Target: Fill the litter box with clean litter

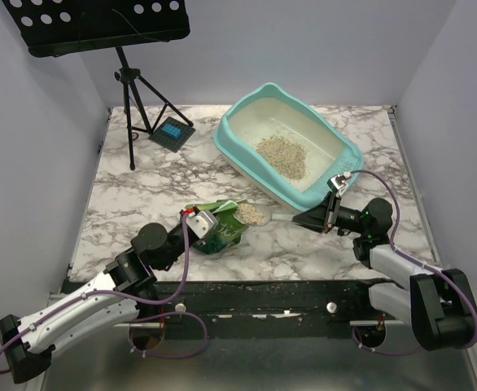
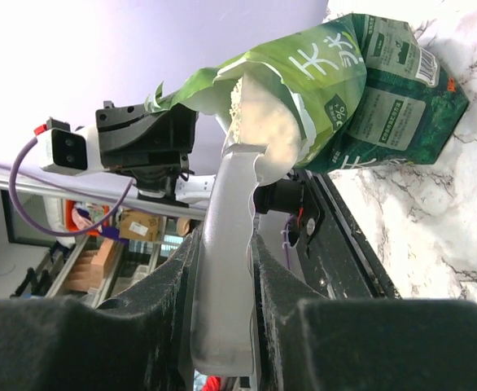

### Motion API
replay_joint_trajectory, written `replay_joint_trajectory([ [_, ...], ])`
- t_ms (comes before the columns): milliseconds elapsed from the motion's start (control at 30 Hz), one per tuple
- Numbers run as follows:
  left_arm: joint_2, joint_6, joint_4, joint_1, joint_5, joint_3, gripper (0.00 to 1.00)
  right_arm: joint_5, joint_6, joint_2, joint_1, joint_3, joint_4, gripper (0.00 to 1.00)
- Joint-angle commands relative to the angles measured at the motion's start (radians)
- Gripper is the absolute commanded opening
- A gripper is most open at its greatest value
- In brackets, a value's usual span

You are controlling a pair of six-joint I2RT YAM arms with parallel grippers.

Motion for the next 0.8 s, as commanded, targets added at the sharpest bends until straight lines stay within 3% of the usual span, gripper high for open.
replay_joint_trajectory([
  [0, -0.017, -0.014, 0.055, -0.002, 0.047, -0.003, 0.00, 0.035, 0.034, -0.042, -0.004, -0.033, -0.029, 0.01],
  [767, -0.007, -0.025, 0.062, -0.002, -0.023, 0.015, 0.00, 0.125, -0.052, -0.312, -0.004, 0.021, -0.454, 0.00],
])
